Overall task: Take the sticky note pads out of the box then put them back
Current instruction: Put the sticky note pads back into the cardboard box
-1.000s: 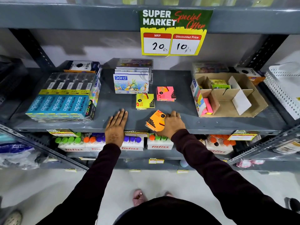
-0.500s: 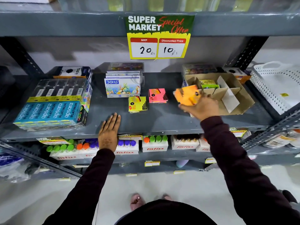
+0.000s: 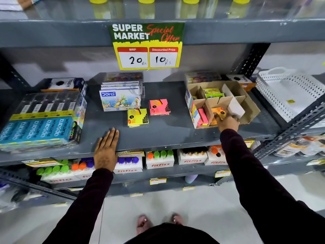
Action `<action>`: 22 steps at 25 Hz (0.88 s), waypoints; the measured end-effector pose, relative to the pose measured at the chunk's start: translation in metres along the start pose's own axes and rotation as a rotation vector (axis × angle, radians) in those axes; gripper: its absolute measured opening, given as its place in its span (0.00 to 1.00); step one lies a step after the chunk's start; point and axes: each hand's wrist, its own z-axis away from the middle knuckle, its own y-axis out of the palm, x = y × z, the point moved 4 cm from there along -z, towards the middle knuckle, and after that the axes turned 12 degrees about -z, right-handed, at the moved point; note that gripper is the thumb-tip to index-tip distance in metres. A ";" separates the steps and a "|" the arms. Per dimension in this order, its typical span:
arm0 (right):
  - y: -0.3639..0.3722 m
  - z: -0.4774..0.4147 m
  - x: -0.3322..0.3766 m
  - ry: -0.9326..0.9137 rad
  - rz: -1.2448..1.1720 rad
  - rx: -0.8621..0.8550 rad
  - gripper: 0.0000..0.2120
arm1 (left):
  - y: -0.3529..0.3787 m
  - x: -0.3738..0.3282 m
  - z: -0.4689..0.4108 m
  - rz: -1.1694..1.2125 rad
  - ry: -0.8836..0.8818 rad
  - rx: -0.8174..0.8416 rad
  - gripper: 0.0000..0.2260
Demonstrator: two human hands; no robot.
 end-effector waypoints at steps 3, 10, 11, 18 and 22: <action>0.004 0.007 -0.004 -0.049 0.120 -0.079 0.27 | 0.001 0.000 0.001 -0.003 -0.004 -0.002 0.38; 0.028 0.055 0.093 -0.304 -0.112 -0.094 0.20 | 0.000 0.000 -0.001 -0.006 -0.019 0.000 0.38; 0.048 0.073 0.112 -0.366 -0.127 0.021 0.20 | 0.000 0.000 0.000 -0.001 -0.022 -0.008 0.38; 0.164 0.146 0.183 -0.443 0.085 0.419 0.42 | -0.003 0.001 -0.001 0.099 -0.031 -0.039 0.36; 0.184 0.146 0.193 -0.408 0.198 0.382 0.54 | -0.001 0.002 -0.001 0.116 -0.046 0.006 0.39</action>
